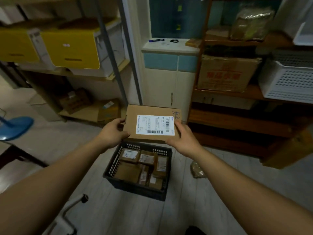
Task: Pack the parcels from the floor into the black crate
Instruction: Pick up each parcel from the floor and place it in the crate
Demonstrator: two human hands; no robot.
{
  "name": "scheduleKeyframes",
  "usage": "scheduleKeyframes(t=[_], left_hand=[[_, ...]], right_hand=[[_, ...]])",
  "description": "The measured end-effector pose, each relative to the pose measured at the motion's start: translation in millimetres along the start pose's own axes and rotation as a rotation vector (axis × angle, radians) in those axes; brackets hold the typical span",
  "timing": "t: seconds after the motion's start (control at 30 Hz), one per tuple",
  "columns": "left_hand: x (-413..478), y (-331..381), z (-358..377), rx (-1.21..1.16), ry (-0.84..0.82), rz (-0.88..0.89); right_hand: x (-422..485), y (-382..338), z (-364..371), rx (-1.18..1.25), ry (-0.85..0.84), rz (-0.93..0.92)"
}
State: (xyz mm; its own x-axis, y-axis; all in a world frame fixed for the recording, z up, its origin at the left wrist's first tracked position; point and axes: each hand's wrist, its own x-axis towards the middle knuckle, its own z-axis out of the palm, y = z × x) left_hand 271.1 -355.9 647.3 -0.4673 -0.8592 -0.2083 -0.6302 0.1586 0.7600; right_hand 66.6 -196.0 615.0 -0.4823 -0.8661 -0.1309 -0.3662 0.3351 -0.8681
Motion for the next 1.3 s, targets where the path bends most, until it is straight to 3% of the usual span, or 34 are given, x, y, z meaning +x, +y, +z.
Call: scheduleKeyframes(t=[0.23, 0.5, 0.7, 1.03, 1.3], left_hand=[[75, -29, -5, 0.076, -0.098, 0.062], [149, -63, -14, 0.241, -0.094, 0.115], [202, -109, -18, 0.405, -0.281, 0.158], [323, -271, -7, 0.383, -0.515, 0.169], [354, -425, 101, 0.481, -0.536, 0.104]], right_hand=[[70, 5, 33, -0.108, -0.011, -0.027], [156, 14, 85, -0.097, -0.037, 0.023], [179, 31, 143, -0.079, -0.034, 0.147], [231, 92, 305, -0.046, 0.092, 0.313], [273, 240, 405, -0.185, 0.048, 0.359]])
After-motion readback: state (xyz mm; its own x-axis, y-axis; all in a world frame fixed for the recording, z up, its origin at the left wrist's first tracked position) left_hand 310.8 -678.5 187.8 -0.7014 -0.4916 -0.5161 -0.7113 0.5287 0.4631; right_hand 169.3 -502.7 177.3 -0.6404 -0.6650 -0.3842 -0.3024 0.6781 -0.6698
